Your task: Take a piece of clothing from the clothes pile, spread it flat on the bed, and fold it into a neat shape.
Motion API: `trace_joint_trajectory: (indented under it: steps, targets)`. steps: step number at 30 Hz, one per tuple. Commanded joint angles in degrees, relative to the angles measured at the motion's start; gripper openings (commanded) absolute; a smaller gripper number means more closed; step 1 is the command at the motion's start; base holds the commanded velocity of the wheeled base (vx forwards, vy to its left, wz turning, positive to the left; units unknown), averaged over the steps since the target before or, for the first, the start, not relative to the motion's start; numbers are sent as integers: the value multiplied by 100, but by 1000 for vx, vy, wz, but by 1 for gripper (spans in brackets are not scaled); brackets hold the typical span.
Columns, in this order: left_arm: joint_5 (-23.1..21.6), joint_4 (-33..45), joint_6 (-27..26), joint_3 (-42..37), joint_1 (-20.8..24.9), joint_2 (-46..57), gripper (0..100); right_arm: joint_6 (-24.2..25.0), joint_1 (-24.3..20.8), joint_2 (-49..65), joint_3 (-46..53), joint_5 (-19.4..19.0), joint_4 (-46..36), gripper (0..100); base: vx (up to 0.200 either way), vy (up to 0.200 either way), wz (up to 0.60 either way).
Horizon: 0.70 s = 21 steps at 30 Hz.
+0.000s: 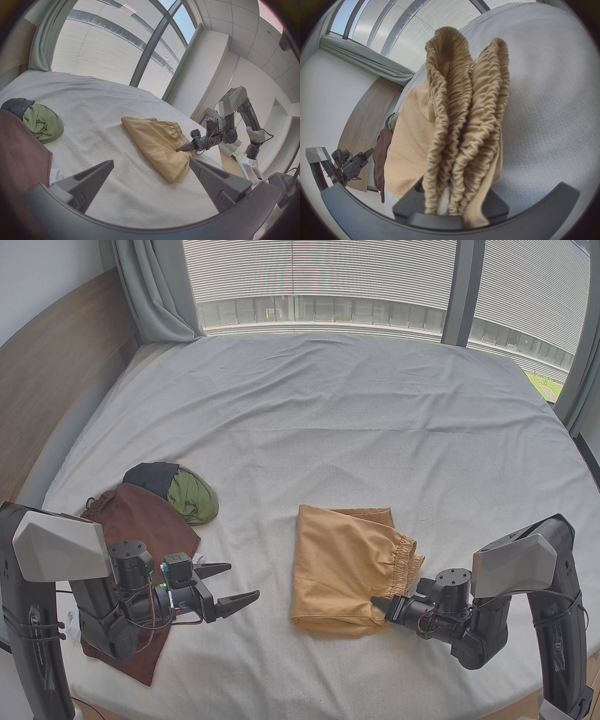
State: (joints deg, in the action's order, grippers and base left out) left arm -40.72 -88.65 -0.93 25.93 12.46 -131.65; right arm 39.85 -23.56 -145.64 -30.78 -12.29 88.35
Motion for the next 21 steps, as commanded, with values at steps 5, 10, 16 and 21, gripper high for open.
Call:
trace_joint_trajectory:
  steps: [5,10,16,21]
  targets:
    - [-6,-3,-4,-18,2,-28,100,-12,1,-43,11,-2,42,0,0,0,0]
    - [2,-3,-4,-27,2,-28,100,-12,-8,-35,28,7,42,0,0,0,0]
    - [-6,-3,-4,-27,2,-10,100,-12,-69,106,55,-2,78,0,0,0,0]
    - [2,-12,-13,-44,2,51,100,-12,-263,686,230,-2,69,0,0,0,0]
